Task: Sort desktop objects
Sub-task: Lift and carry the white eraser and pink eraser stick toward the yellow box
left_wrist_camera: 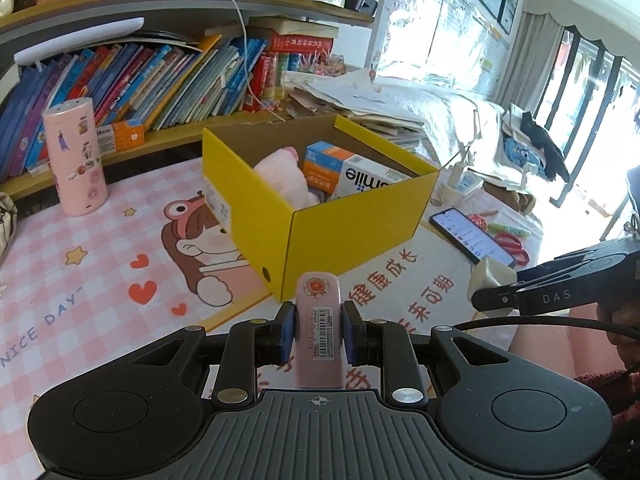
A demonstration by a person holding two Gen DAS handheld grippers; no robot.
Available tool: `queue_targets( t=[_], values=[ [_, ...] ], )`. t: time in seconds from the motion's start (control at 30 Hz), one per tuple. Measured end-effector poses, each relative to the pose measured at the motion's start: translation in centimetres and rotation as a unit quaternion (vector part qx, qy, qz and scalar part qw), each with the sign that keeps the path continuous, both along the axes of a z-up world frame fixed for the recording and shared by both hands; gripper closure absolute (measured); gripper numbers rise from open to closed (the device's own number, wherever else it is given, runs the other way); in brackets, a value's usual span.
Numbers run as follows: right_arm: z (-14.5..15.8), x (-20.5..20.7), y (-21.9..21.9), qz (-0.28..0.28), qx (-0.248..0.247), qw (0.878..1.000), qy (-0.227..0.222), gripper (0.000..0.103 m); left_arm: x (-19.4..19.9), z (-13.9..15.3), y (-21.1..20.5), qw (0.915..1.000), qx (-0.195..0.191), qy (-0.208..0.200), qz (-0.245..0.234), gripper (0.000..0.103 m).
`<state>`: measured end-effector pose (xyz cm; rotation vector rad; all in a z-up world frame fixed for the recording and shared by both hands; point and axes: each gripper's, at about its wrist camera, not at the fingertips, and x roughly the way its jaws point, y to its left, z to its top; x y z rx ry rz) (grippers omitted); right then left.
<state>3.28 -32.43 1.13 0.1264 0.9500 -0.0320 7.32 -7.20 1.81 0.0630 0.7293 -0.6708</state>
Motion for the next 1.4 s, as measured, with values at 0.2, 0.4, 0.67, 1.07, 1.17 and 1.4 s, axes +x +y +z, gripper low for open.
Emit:
queue_targets(
  t=[0.2,0.4,0.67,1.07,1.17,1.4],
  values=[
    [-0.3,1.2,-1.6,0.018,0.005,1.0,0.001,0.054,0.4,0.0,-2.0,0.9999,0.007,0.002,0.01,0.08],
    [-0.6,2.5,-3.3,0.035,0.009,0.999,0.006,0.054,0.8,-0.2,-4.2,0.9998,0.014,0.005,0.015,0.08],
    [-0.7,4.2,-5.4,0.064,0.008,0.998,0.003,0.054,1.3,-0.3,-7.0,0.9994,0.02,0.003,0.028,0.08],
    [-0.3,6.8,-7.8,0.103,0.023,0.994,-0.012,0.054,2.2,0.2,-10.2,0.9983,0.037,-0.008,0.044,0.08],
    [0.7,7.4,-8.2,0.112,0.028,0.993,-0.029,0.054,2.6,0.9,-10.6,0.998,0.035,-0.02,0.049,0.08],
    [4.1,9.8,-8.4,0.145,0.024,0.985,-0.09,0.054,4.1,3.4,-11.2,0.9958,0.014,-0.063,0.065,0.08]
  ],
)
